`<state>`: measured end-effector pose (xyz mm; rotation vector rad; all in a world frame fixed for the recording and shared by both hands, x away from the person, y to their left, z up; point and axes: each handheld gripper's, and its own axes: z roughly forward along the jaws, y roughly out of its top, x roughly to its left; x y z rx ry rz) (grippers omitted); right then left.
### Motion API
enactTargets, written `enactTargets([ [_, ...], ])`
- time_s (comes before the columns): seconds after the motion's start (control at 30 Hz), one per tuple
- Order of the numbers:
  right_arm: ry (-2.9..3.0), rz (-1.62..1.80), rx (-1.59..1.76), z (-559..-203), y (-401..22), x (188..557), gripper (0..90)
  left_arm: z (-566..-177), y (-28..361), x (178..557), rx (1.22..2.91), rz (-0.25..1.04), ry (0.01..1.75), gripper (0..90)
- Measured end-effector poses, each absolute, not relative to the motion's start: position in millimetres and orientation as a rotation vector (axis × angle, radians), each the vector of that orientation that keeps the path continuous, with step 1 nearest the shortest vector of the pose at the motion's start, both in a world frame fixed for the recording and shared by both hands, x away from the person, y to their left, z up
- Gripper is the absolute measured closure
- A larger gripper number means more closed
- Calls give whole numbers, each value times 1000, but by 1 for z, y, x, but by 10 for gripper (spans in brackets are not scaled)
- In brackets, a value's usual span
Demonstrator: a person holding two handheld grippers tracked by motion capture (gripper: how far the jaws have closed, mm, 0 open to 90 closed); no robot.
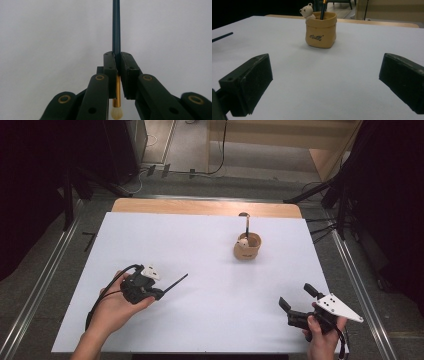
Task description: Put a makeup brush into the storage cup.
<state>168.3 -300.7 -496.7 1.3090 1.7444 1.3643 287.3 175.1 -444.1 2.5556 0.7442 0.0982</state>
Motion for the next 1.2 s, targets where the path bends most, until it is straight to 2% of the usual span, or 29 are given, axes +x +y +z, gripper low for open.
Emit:
enactTargets([
  [0.6,1765,1376,1294,-483,-280,174,0,-444,162,279,2326,89,669,849],
  [1.0,1787,1416,1266,-465,-252,194,0,-445,158,273,2207,141,646,849],
  [1.2,1799,1416,1245,-454,-234,207,0,-446,157,272,2138,108,643,849],
])
